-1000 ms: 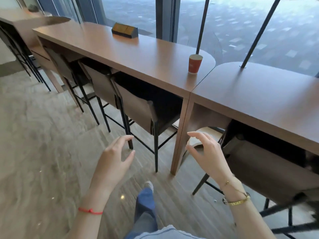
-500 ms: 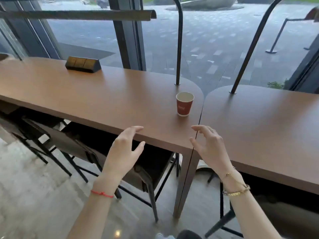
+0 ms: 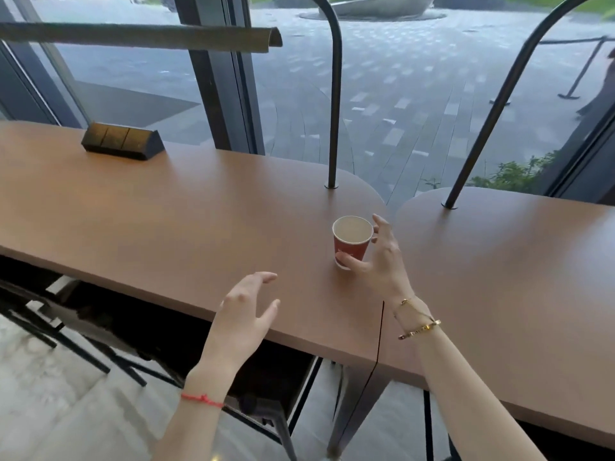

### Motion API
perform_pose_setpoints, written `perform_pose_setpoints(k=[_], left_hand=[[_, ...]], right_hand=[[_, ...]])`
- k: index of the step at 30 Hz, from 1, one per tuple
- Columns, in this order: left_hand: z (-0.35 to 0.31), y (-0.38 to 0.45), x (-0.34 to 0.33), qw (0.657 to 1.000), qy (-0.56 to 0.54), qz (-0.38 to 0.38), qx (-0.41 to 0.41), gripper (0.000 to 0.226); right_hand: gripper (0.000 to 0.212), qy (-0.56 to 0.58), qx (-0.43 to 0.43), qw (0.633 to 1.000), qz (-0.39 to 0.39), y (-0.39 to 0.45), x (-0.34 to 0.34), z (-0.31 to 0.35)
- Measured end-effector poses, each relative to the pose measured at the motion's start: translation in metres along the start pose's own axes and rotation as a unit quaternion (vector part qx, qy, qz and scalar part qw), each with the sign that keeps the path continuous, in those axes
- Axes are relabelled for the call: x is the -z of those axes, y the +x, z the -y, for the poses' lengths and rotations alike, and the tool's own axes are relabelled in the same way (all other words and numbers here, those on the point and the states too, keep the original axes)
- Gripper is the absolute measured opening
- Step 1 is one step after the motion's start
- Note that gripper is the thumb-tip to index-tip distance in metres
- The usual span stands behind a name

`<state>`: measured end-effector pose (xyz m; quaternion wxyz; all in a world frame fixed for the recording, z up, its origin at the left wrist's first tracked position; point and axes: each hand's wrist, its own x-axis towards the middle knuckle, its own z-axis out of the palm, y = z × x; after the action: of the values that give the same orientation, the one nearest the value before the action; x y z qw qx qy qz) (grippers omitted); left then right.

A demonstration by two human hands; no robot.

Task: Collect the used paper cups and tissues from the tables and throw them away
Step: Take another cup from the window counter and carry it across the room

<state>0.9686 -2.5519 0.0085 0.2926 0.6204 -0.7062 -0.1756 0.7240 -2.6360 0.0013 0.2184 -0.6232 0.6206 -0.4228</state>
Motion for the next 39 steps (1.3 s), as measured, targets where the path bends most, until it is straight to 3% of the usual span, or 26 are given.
perform_pose_setpoints(k=[11, 22, 30, 39], left_hand=[[0.0, 0.009, -0.013, 1.0, 0.0, 0.004, 0.0, 0.043], [-0.011, -0.024, -0.007, 0.985, -0.031, 0.105, -0.133, 0.042], [-0.029, -0.082, -0.015, 0.941, -0.047, 0.218, -0.254, 0.036], [-0.079, -0.152, -0.039, 0.866, -0.067, 0.335, -0.366, 0.036]], right_hand=[[0.071, 0.026, 0.026, 0.999, -0.011, -0.026, 0.022, 0.003], [0.072, -0.012, -0.042, 0.993, -0.113, -0.18, 0.065, 0.019], [0.073, -0.053, -0.152, 0.957, -0.243, -0.319, 0.073, 0.038], [0.072, -0.099, -0.247, 0.893, -0.364, -0.451, 0.089, 0.057]])
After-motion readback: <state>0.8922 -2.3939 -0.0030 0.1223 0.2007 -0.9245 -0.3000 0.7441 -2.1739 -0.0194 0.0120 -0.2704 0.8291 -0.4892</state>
